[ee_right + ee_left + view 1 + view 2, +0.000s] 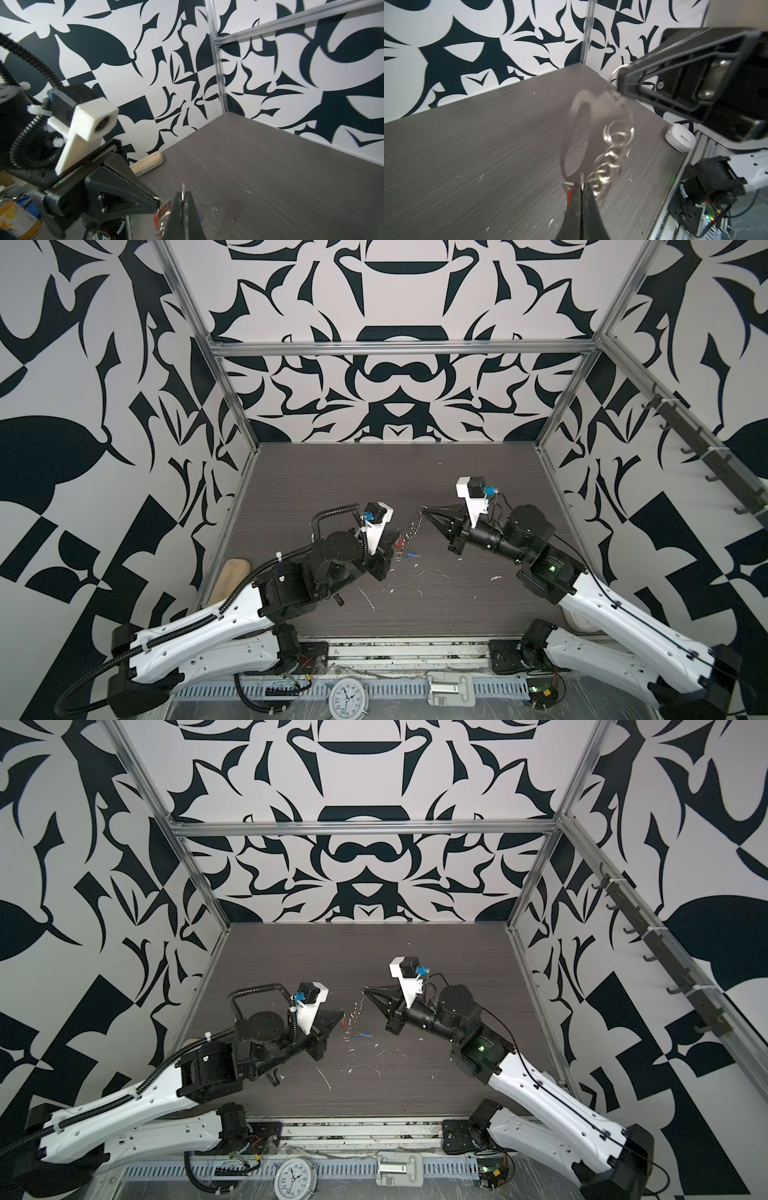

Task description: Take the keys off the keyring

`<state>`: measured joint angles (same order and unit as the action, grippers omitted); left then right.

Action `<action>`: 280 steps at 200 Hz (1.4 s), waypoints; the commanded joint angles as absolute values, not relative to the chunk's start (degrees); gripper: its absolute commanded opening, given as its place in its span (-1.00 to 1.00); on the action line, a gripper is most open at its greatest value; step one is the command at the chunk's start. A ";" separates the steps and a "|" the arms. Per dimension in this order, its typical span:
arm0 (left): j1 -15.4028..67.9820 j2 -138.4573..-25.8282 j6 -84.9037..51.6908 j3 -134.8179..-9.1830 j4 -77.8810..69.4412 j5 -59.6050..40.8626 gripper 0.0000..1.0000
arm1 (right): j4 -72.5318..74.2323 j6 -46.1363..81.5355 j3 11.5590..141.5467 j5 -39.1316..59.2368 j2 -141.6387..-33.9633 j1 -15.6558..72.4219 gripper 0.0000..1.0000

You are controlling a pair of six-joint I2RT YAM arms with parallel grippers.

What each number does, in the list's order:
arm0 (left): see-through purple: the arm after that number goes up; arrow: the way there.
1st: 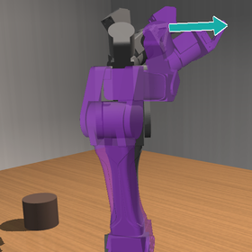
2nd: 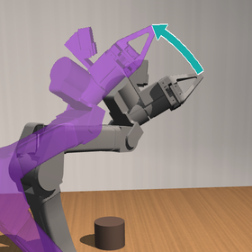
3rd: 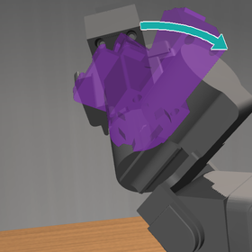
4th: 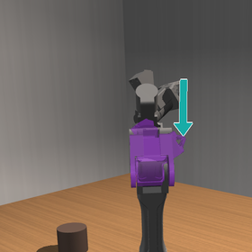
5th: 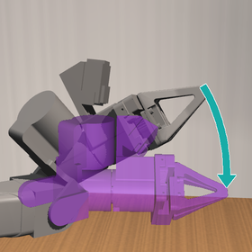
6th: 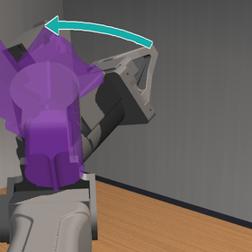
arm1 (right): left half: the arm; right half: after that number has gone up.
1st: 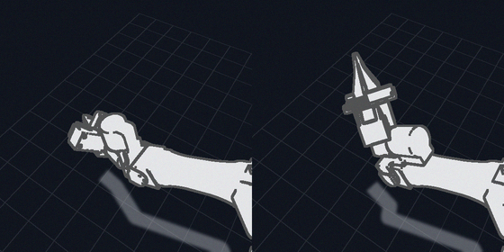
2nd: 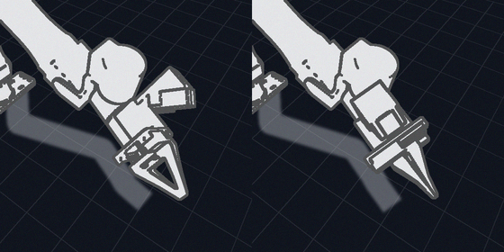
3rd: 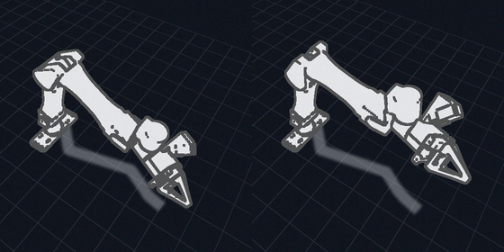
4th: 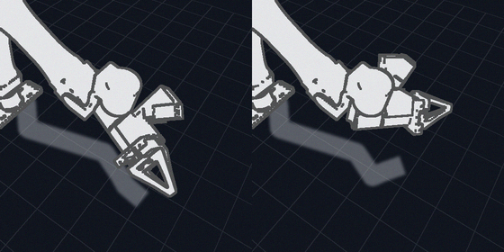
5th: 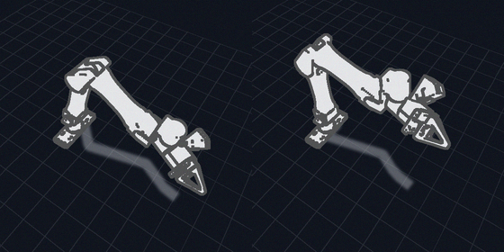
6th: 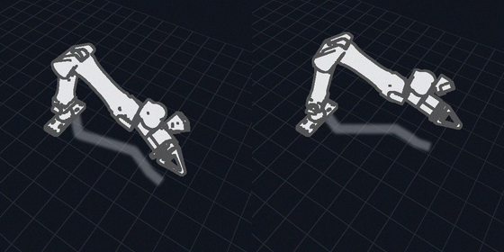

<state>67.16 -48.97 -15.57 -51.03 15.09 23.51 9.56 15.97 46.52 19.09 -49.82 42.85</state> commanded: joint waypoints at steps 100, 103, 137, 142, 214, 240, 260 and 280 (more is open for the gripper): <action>42.03 -56.66 -37.40 -29.78 4.23 11.91 -1.00 | 4.43 14.75 44.42 13.12 -45.01 43.15 -1.00; 41.48 -57.15 -37.82 -29.24 3.56 11.19 -1.00 | 4.30 14.74 44.39 13.10 -44.96 43.08 -1.00; 38.65 -61.35 -40.32 -25.91 -0.61 8.49 -1.00 | 3.65 14.94 44.06 12.83 -44.60 43.07 -1.00; 38.43 -61.83 -40.47 -25.72 -0.74 8.61 -1.00 | 3.62 15.02 43.95 12.67 -44.56 43.07 -1.00; 31.10 -65.98 -44.65 -20.62 -7.28 5.37 -0.41 | 3.39 15.98 42.90 12.07 -44.47 43.07 -1.00; 29.93 -65.70 -44.69 -20.80 -7.34 4.52 -0.06 | 3.73 16.53 42.62 12.09 -44.65 43.10 -1.00; 29.62 -62.79 -44.71 -21.98 -6.05 3.33 0.13 | 3.50 16.86 42.76 11.52 -44.65 43.07 -1.00; 29.64 -56.43 -44.57 -24.01 -4.51 1.50 0.23 | 3.18 17.50 42.98 11.65 -45.19 43.08 -1.00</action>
